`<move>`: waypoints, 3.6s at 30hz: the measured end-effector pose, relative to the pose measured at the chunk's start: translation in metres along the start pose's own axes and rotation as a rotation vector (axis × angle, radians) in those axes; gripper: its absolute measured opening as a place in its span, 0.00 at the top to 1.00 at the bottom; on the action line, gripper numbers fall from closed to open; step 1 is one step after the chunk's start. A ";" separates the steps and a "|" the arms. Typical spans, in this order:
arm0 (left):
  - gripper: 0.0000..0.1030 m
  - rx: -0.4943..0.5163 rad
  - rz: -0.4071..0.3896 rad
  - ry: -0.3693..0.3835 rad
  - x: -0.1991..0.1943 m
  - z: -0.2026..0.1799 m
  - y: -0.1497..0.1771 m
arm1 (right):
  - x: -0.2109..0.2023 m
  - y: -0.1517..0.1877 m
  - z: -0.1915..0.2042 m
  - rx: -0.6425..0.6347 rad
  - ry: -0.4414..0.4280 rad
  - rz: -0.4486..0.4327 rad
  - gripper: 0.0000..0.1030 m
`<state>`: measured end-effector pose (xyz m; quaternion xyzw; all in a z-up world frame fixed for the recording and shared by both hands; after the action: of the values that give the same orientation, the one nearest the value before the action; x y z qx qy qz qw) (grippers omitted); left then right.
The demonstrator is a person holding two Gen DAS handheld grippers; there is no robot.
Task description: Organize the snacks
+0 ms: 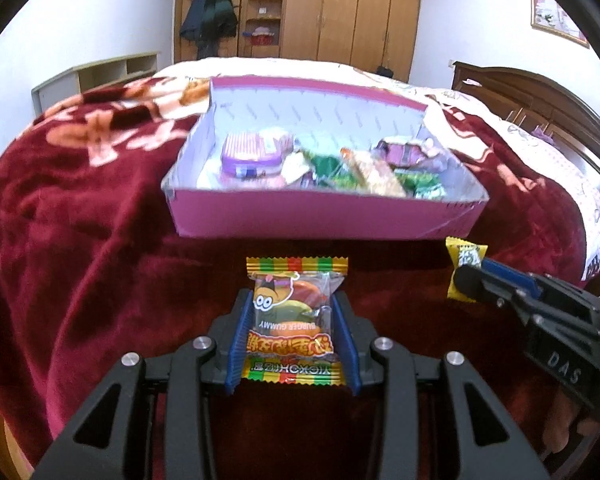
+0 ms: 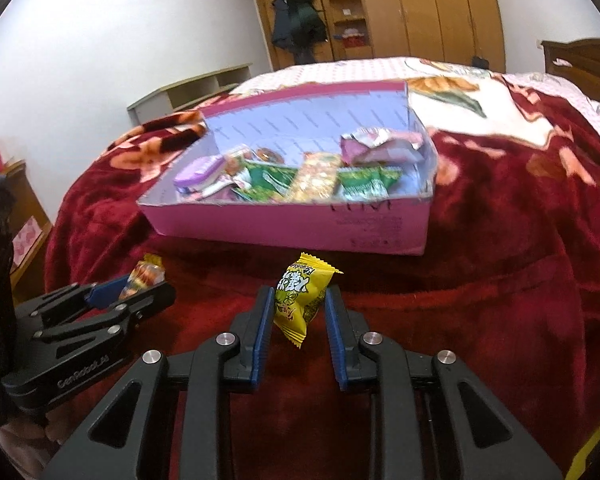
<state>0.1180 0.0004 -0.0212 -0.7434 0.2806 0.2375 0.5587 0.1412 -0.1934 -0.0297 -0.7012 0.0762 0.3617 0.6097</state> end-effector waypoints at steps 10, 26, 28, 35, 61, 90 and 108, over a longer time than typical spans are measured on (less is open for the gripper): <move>0.61 0.032 -0.056 0.017 -0.005 -0.021 -0.034 | -0.012 -0.022 0.000 -0.031 0.000 -0.037 0.74; 0.61 0.017 -0.085 0.038 0.019 -0.049 -0.085 | -0.003 -0.068 -0.015 -0.069 0.046 -0.080 0.74; 0.61 0.014 -0.087 0.036 0.024 -0.050 -0.090 | 0.001 -0.071 -0.018 -0.062 0.048 -0.081 0.74; 0.61 -0.009 -0.086 0.000 0.049 -0.046 -0.098 | 0.014 -0.078 -0.025 -0.061 0.067 -0.087 0.74; 0.41 0.007 -0.067 -0.041 0.080 -0.043 -0.090 | 0.048 -0.069 -0.041 -0.009 0.083 -0.055 0.64; 0.40 -0.006 -0.116 -0.065 0.062 -0.034 -0.092 | 0.036 -0.067 -0.038 0.009 0.091 -0.099 0.49; 0.35 -0.004 -0.138 -0.093 0.059 -0.033 -0.094 | 0.035 -0.067 -0.038 0.011 0.088 -0.096 0.49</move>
<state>0.2266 -0.0195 0.0133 -0.7503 0.2019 0.2331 0.5848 0.2191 -0.1996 0.0022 -0.7157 0.0712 0.3005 0.6264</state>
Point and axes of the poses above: each gripper's, at about its wrist camera, not at the fingertips, and x roughly the way its jaws point, z to its left, y to its underside, the point moved 5 cm from there along x, roughly the way its jaws point, and after that the axes turned 15 degrees about -x, right-handed, at the moved point
